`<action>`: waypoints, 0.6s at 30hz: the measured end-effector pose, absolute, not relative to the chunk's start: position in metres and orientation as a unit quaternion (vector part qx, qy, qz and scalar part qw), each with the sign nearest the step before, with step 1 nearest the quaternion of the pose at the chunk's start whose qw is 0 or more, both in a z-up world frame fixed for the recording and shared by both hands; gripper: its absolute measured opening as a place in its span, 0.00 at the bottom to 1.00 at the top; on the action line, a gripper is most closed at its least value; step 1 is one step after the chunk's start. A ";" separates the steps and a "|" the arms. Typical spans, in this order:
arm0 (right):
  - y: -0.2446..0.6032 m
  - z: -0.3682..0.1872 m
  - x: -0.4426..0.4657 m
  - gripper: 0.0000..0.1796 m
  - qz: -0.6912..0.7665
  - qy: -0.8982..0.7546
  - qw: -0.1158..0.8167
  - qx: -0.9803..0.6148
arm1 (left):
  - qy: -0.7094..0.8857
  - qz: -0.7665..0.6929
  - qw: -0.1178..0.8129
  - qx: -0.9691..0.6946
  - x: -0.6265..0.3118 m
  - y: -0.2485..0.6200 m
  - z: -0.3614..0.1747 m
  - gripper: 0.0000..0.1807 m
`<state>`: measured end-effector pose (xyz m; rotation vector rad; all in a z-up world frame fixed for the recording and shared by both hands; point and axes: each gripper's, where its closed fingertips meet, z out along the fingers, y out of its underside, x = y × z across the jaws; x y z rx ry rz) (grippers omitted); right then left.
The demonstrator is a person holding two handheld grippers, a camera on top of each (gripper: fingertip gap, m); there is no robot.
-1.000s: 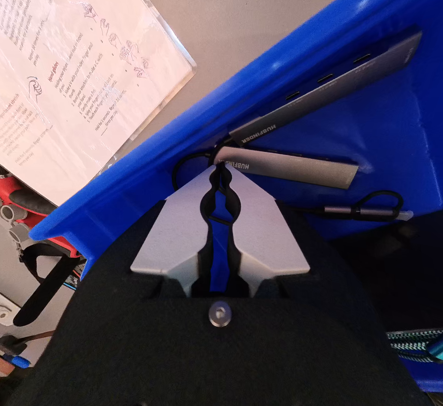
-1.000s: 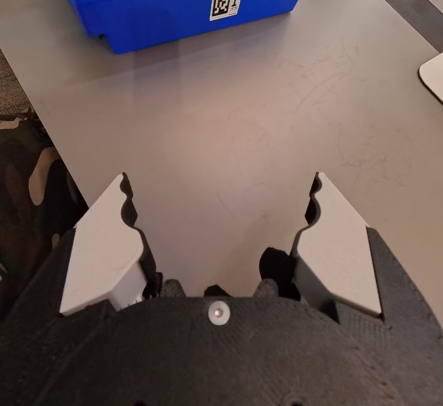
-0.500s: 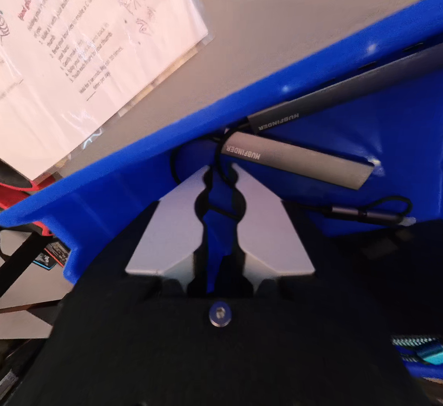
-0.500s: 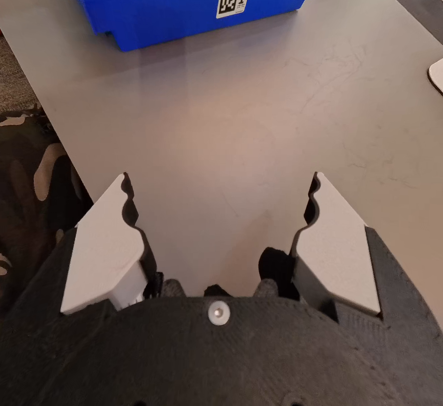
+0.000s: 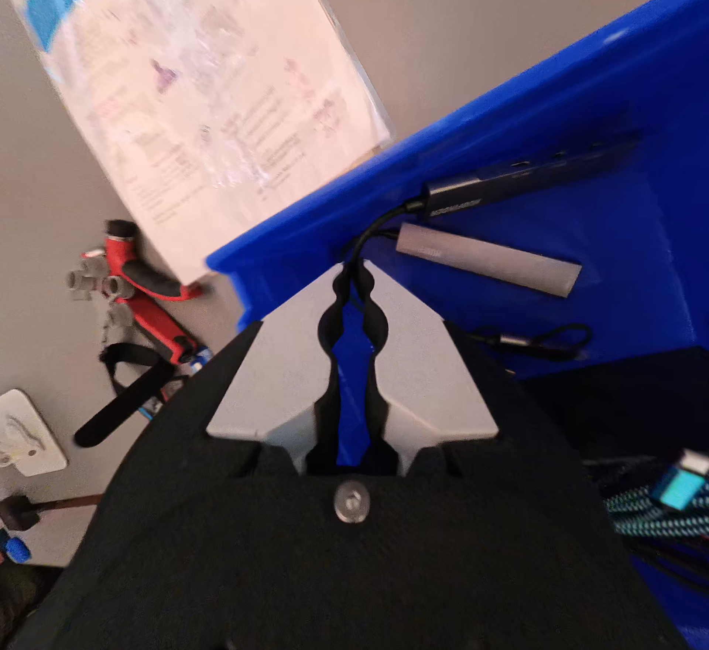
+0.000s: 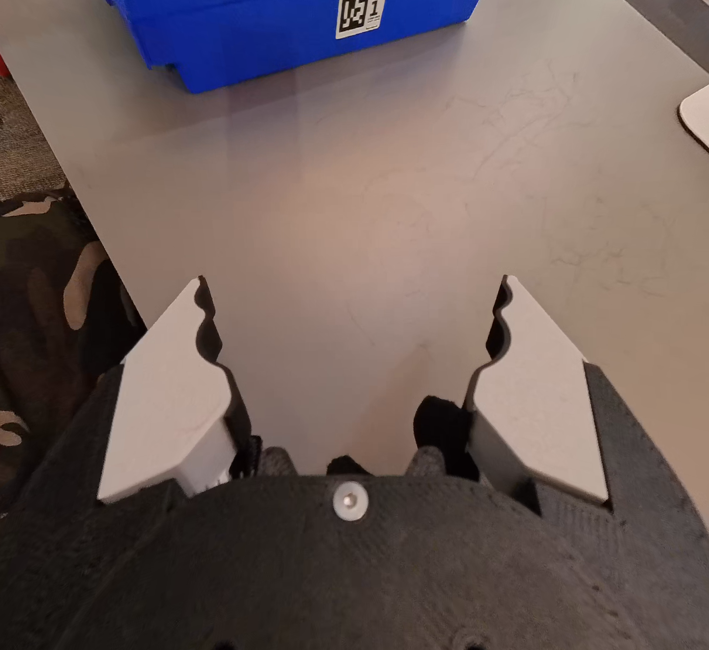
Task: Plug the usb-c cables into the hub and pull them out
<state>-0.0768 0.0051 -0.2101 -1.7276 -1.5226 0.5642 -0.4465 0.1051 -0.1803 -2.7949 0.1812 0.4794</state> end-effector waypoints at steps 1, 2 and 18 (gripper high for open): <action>0.005 -0.210 -0.077 0.78 0.221 -0.595 0.376 -0.675 | 0.064 0.179 0.169 -0.967 -0.448 0.105 -0.167 0.01; 0.004 -0.210 -0.077 0.78 0.221 -0.596 0.375 -0.674 | 0.065 0.185 0.187 -0.963 -0.447 0.105 -0.154 0.01; -0.001 -0.207 -0.079 0.78 0.208 -0.609 0.382 -0.663 | 0.158 0.230 0.408 -0.869 -0.334 0.113 0.052 0.01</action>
